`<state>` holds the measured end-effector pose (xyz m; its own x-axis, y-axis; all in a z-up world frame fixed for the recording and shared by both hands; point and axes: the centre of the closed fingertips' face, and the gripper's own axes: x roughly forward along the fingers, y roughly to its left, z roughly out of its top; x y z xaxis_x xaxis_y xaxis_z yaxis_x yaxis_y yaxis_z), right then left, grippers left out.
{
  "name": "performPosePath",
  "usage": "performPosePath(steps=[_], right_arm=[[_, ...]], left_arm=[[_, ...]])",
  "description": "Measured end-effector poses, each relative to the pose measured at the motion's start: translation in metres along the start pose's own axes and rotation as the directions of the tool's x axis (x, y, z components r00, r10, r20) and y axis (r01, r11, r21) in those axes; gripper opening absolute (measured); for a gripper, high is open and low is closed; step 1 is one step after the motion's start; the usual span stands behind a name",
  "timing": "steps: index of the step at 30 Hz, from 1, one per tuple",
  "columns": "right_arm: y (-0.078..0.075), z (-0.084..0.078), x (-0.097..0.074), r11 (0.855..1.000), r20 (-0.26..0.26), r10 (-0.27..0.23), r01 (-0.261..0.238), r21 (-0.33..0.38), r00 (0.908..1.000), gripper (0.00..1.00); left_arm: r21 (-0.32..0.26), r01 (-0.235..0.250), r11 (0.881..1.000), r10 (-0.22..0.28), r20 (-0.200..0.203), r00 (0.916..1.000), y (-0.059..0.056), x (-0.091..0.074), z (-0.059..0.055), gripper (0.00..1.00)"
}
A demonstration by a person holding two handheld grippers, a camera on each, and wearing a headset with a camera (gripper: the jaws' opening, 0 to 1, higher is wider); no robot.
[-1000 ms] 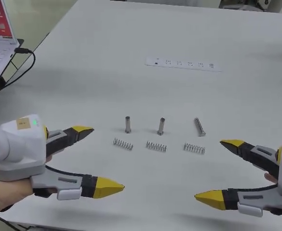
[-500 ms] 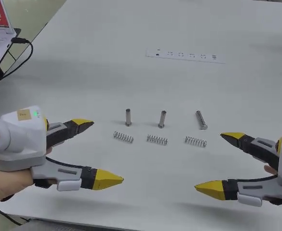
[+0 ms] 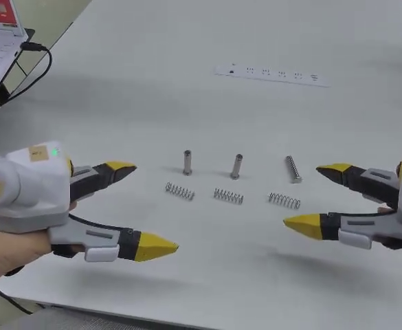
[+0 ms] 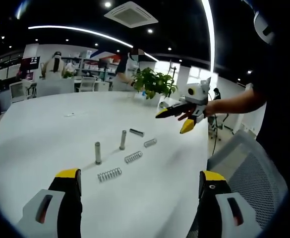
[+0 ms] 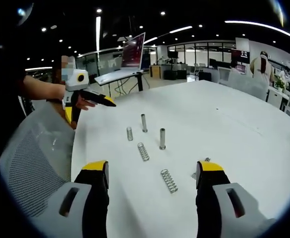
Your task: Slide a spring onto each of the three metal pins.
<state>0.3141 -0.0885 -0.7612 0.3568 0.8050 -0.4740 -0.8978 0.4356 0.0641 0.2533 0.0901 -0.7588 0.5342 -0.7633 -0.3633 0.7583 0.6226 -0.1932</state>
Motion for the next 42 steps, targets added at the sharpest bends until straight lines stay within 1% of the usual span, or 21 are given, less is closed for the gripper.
performPosePath(steps=[4, 7, 14, 19, 20, 22, 25, 28, 30, 33, 35, 36, 39, 41, 42], right_arm=[[-0.008, 0.005, 0.007, 1.000, -0.017, -0.004, 0.004, -0.008, 0.9998, 0.66], [-0.011, 0.007, 0.010, 1.000, -0.030, -0.005, 0.005, -0.001, 0.9995, 0.62], [-0.017, 0.009, 0.016, 1.000, -0.035, -0.004, 0.004, 0.015, 0.9994, 0.59], [-0.025, 0.008, 0.020, 1.000, -0.060, -0.011, 0.012, 0.016, 0.9982, 0.57], [-0.027, 0.009, 0.020, 1.000, -0.061, -0.015, 0.016, 0.014, 0.9980, 0.57], [-0.035, 0.008, 0.024, 1.000, -0.084, -0.022, 0.023, 0.019, 0.9962, 0.57], [-0.042, 0.007, 0.027, 0.999, -0.101, -0.031, 0.034, 0.021, 0.9944, 0.56], [-0.054, 0.004, 0.033, 0.998, -0.135, -0.050, 0.055, 0.040, 0.9897, 0.52], [-0.059, 0.003, 0.036, 0.996, -0.148, -0.059, 0.068, 0.052, 0.9872, 0.51], [-0.068, -0.001, 0.041, 0.991, -0.171, -0.072, 0.089, 0.096, 0.9827, 0.50], [-0.073, -0.003, 0.043, 0.988, -0.178, -0.078, 0.100, 0.115, 0.9810, 0.47], [-0.076, -0.004, 0.044, 0.985, -0.187, -0.087, 0.113, 0.133, 0.9786, 0.45], [-0.085, -0.008, 0.046, 0.978, -0.200, -0.103, 0.136, 0.158, 0.9743, 0.42], [-0.089, -0.011, 0.046, 0.967, -0.206, -0.103, 0.147, 0.209, 0.9730, 0.40], [-0.092, -0.012, 0.046, 0.959, -0.210, -0.107, 0.157, 0.237, 0.9718, 0.40]], left_arm=[[0.000, 0.000, 1.000, 0.000, 0.002, 1.0000, 0.000, 0.000, 0.001, 0.96], [0.001, -0.003, 1.000, 0.003, 0.004, 1.0000, 0.001, -0.001, 0.002, 0.96], [0.000, -0.006, 1.000, 0.006, 0.005, 1.0000, 0.002, -0.002, 0.002, 0.96], [-0.003, -0.004, 1.000, 0.004, 0.004, 1.0000, 0.002, -0.002, 0.002, 0.95], [-0.003, -0.003, 1.000, 0.003, 0.003, 1.0000, 0.001, -0.002, 0.002, 0.95], [-0.002, -0.002, 1.000, 0.002, 0.003, 1.0000, 0.001, -0.001, 0.002, 0.95], [0.001, 0.001, 1.000, -0.001, 0.002, 1.0000, 0.001, 0.000, 0.003, 0.95], [-0.001, 0.001, 1.000, -0.001, 0.005, 1.0000, 0.002, 0.000, 0.004, 0.95], [-0.002, 0.001, 1.000, -0.001, 0.004, 1.0000, 0.002, 0.000, 0.004, 0.95], [-0.002, -0.002, 1.000, 0.002, 0.003, 1.0000, 0.003, 0.000, 0.004, 0.95], [-0.004, -0.003, 1.000, 0.003, 0.005, 1.0000, 0.004, -0.001, 0.004, 0.95], [-0.004, -0.004, 1.000, 0.004, 0.005, 1.0000, 0.005, -0.001, 0.004, 0.95], [-0.005, -0.008, 1.000, 0.008, 0.005, 1.0000, 0.007, -0.002, 0.004, 0.95], [-0.007, -0.008, 1.000, 0.008, 0.003, 1.0000, 0.007, -0.002, 0.003, 0.95], [-0.006, -0.008, 1.000, 0.008, 0.002, 1.0000, 0.008, -0.002, 0.003, 0.95]])
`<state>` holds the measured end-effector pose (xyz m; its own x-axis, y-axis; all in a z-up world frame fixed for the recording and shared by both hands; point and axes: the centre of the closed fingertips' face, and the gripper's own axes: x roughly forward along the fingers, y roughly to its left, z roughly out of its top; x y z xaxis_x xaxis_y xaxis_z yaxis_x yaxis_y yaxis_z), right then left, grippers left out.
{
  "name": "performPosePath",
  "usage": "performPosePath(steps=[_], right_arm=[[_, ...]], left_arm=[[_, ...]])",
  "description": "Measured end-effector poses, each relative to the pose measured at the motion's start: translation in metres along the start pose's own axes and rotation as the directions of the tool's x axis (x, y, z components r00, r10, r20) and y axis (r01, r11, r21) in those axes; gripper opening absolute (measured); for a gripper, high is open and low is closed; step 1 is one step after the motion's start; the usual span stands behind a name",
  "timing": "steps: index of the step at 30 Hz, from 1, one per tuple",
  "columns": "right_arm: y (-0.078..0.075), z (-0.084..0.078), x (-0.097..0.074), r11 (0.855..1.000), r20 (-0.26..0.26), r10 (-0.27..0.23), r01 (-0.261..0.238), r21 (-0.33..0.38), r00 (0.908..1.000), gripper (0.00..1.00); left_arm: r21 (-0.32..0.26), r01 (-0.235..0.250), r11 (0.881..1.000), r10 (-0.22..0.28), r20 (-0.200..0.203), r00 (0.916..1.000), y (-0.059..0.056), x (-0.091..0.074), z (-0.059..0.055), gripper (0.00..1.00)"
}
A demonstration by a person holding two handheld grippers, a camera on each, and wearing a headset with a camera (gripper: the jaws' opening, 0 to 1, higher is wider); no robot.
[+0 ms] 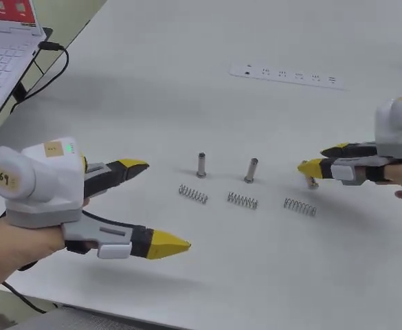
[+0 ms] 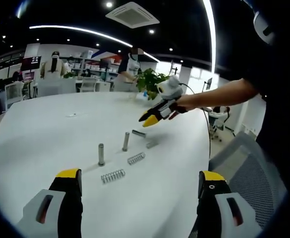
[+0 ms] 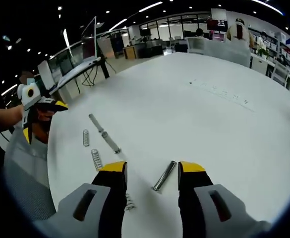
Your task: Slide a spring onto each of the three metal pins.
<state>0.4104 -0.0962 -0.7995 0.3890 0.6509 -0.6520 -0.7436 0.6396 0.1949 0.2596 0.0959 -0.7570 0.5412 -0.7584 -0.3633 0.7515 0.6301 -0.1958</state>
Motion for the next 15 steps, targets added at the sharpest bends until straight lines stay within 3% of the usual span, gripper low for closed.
performPosePath(steps=[6, 15], right_arm=[[-0.010, -0.003, 0.006, 0.998, -0.024, -0.011, 0.012, 0.065, 0.9997, 0.27], [-0.016, -0.010, 0.021, 0.994, -0.092, -0.042, 0.050, 0.093, 0.9949, 0.20]], left_arm=[[-0.002, 0.002, 1.000, -0.002, -0.005, 1.0000, 0.001, 0.000, -0.001, 0.94], [-0.005, 0.002, 1.000, -0.002, 0.002, 1.0000, 0.001, 0.002, 0.001, 0.95]])
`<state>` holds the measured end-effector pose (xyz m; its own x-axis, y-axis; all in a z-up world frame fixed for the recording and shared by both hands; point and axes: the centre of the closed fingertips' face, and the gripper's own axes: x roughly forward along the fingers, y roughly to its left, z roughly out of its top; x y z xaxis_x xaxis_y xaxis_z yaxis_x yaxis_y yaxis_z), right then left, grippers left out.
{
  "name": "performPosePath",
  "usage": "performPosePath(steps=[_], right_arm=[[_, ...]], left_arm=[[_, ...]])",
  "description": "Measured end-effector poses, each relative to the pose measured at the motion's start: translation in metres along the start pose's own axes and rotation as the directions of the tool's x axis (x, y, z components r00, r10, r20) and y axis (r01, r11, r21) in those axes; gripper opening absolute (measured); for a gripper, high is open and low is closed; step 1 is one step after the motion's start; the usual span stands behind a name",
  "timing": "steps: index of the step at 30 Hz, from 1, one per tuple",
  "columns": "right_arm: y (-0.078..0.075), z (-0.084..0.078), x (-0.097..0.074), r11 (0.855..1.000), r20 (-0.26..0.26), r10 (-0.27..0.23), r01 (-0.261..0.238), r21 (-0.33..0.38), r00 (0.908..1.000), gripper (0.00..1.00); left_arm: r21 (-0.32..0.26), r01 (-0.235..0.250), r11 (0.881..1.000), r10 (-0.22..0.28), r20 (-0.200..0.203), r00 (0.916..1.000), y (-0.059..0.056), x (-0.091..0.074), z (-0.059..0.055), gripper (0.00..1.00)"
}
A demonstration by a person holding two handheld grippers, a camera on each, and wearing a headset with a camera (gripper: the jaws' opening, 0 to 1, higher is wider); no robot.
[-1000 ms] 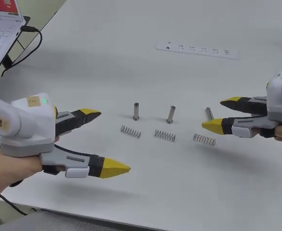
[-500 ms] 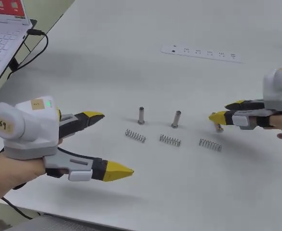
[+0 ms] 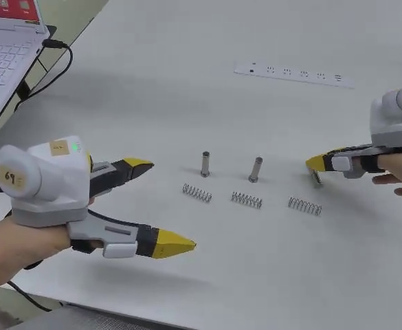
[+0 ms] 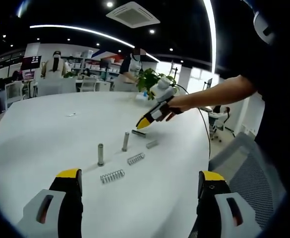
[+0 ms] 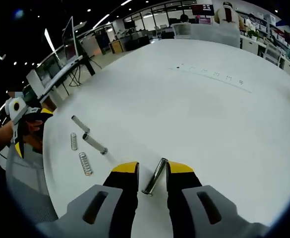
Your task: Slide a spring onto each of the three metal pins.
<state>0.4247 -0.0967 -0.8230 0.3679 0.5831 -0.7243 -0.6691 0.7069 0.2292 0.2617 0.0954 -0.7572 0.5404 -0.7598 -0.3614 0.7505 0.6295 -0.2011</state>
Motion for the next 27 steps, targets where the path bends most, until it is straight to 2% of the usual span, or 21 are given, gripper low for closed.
performPosePath(steps=[13, 18, 22, 27], right_arm=[[-0.013, -0.010, 0.012, 0.994, -0.077, -0.064, 0.071, 0.088, 0.9950, 0.12], [-0.013, -0.008, 0.015, 0.994, -0.085, -0.066, 0.073, 0.086, 0.9942, 0.10], [-0.013, -0.013, 0.018, 0.995, -0.112, -0.079, 0.085, 0.050, 0.9905, 0.08], [-0.013, -0.013, 0.018, 0.994, -0.117, -0.092, 0.098, 0.054, 0.9890, 0.08]], left_arm=[[-0.009, 0.001, 1.000, -0.001, -0.007, 1.0000, 0.000, 0.000, -0.004, 0.94], [-0.013, 0.002, 1.000, -0.002, -0.009, 1.0000, 0.000, 0.000, -0.005, 0.93], [-0.016, 0.003, 1.000, -0.003, -0.008, 1.0000, -0.001, 0.000, -0.006, 0.93], [-0.017, -0.001, 1.000, 0.001, -0.007, 1.0000, 0.001, -0.001, -0.007, 0.94]])
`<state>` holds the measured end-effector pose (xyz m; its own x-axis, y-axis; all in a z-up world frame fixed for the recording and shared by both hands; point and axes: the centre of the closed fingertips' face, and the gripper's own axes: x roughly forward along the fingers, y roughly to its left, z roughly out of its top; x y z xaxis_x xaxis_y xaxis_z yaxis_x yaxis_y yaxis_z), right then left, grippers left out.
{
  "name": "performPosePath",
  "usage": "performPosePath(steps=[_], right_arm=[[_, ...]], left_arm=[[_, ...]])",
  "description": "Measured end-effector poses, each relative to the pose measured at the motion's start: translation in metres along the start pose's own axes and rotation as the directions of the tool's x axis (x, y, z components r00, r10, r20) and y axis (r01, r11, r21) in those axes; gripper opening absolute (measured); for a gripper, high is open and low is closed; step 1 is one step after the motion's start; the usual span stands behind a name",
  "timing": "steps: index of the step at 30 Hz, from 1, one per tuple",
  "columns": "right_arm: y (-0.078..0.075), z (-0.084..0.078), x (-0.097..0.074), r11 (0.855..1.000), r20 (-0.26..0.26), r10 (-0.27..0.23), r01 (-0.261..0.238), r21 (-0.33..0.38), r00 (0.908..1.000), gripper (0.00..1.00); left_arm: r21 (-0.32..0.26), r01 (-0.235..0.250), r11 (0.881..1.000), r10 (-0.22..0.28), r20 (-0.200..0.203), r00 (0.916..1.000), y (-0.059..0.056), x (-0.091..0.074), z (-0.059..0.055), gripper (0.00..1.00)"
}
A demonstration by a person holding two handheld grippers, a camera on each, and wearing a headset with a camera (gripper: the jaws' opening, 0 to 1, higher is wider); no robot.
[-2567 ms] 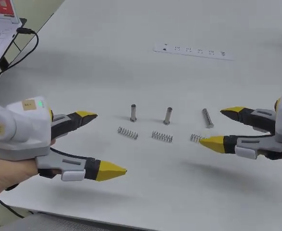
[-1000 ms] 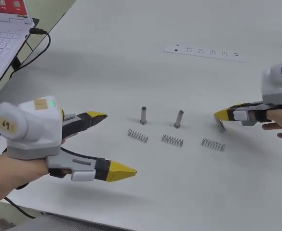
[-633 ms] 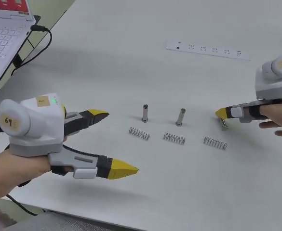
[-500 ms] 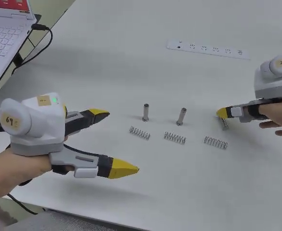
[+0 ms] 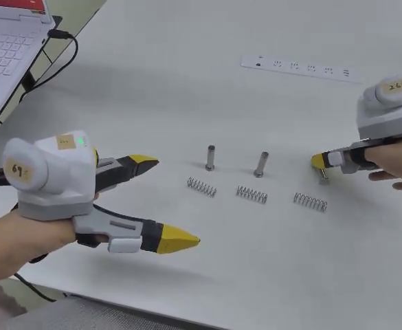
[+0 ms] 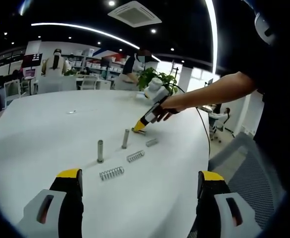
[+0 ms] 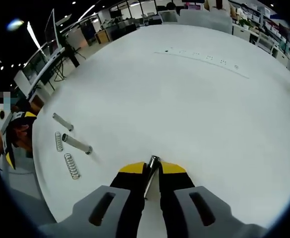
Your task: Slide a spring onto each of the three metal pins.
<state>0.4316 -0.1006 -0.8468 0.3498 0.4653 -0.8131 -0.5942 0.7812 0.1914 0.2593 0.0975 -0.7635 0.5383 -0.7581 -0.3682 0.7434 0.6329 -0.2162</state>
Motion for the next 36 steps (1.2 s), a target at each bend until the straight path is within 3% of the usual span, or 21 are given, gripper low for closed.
performPosePath(steps=[6, 13, 21, 36], right_arm=[[0.003, 0.001, 0.001, 1.000, -0.003, 0.000, 0.000, 0.020, 1.0000, 0.06], [0.003, -0.002, -0.002, 0.999, -0.008, -0.011, 0.011, -0.031, 0.9999, 0.05], [0.007, 0.000, -0.011, 0.999, 0.034, 0.020, -0.019, -0.037, 0.9992, 0.05], [0.017, 0.001, -0.027, 0.997, 0.099, 0.033, -0.026, -0.070, 0.9945, 0.05]], left_arm=[[-0.001, 0.000, 1.000, 0.000, -0.001, 1.0000, 0.000, 0.002, 0.000, 0.94], [0.000, -0.002, 1.000, 0.002, -0.002, 1.0000, 0.000, 0.001, -0.001, 0.93], [-0.003, -0.001, 1.000, 0.001, -0.002, 1.0000, -0.001, 0.001, -0.002, 0.93], [0.006, 0.007, 1.000, -0.007, 0.000, 1.0000, -0.007, 0.004, 0.002, 0.93]])
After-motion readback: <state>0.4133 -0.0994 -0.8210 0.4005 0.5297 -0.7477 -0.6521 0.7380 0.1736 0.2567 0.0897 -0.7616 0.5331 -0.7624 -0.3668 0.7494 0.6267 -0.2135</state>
